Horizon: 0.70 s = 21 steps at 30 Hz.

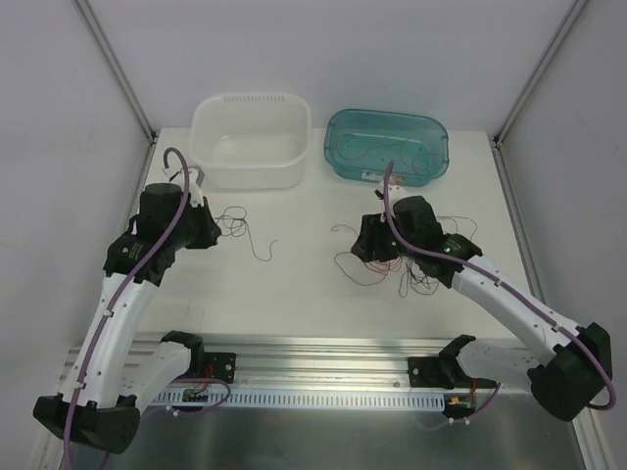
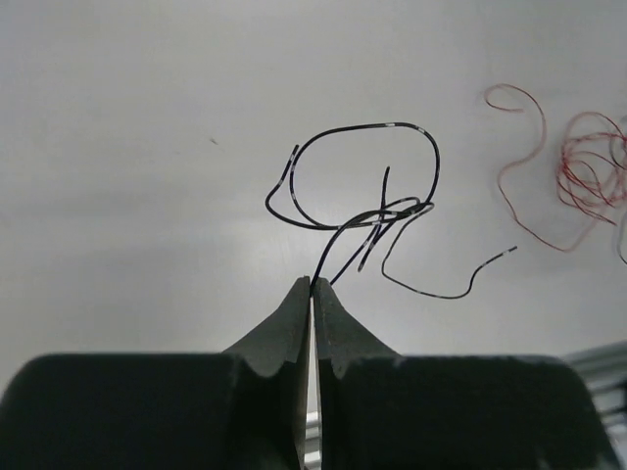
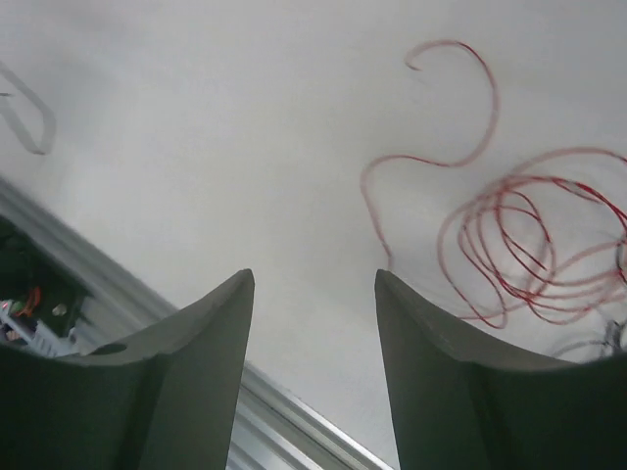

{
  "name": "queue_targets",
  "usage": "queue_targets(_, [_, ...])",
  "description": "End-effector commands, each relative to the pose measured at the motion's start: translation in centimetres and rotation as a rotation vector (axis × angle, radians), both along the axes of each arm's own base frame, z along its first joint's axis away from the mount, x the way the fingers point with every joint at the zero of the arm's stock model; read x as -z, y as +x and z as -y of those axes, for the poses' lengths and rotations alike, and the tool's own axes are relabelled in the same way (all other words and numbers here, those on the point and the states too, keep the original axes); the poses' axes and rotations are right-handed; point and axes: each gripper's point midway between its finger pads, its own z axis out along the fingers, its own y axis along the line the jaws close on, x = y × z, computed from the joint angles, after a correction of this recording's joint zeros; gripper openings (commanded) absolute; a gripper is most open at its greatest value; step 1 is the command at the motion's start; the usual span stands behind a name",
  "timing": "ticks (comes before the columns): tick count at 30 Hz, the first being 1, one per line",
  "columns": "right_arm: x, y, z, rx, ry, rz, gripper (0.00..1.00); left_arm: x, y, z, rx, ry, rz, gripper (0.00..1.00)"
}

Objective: Untangle the cables

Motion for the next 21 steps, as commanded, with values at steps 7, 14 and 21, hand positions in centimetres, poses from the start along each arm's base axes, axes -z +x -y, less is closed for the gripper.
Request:
queue_targets(7, [-8.6, -4.6, -11.5, -0.32, 0.353, 0.167, 0.65, 0.4, -2.5, 6.7, 0.213, -0.304, -0.041, 0.0])
queue_targets(14, [-7.8, -6.9, -17.1, -0.402, 0.411, 0.152, 0.7, 0.2, -2.9, 7.5, 0.229, -0.327, -0.038, 0.0])
queue_targets(21, [-5.8, -6.6, -18.4, -0.383, 0.386, 0.124, 0.61, -0.2, -3.2, 7.6, 0.236, -0.332, -0.019, 0.0])
